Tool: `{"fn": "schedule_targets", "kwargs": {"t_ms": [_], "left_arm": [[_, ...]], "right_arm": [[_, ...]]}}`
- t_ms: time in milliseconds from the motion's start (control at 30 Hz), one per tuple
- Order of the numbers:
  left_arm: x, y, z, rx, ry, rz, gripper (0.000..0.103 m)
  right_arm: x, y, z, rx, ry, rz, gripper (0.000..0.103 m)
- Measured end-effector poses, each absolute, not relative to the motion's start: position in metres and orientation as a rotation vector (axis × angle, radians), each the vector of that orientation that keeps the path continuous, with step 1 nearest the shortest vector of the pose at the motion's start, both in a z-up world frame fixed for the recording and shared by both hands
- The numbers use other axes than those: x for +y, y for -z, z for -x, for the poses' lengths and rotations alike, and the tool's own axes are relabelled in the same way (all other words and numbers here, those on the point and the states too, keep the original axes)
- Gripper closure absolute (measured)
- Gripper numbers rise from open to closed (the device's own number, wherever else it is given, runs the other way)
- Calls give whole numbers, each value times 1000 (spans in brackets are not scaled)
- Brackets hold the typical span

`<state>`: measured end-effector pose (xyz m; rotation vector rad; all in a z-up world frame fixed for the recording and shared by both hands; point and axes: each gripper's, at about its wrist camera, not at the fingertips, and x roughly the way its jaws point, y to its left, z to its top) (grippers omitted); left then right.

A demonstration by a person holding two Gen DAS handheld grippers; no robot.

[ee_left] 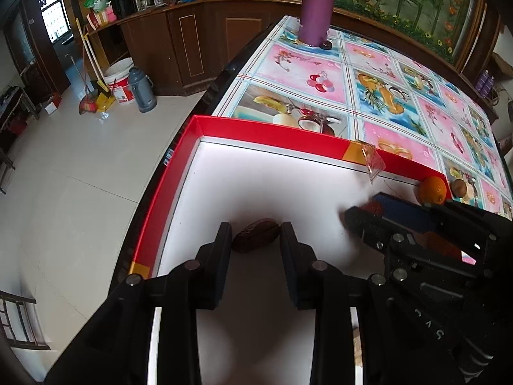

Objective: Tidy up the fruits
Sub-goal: 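Carry both red dates into the tray and open both tools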

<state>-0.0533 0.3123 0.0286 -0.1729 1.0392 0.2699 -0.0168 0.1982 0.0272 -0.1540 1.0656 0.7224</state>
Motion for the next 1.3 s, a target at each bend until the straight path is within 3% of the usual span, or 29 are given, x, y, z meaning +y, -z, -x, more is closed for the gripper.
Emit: {"fn": "schedule_targets", "kwargs": {"t_ms": [167,300,400,467,667,1300], "left_arm": [[308,-28,53,1043,-305,132,70],[304,-31,60,1023,-358,90,67],[296,-43,75,971,-382,68,52],[286,-57,90,910,-411,45,35],[255,-94,136,762,-442,30,23],[180,-124,251,646,-493,23,22]], "right_arm": [[200,-28,19,1086,-734,192,74],[187,-33,18,1094,-756,143,57],[171,-45,26,1052,-789,109,55],[155,-55,37,1011,-803,97,52],[107,-78,75,918,-801,96,49],[41,-111,185,808,-826,87,45]]}}
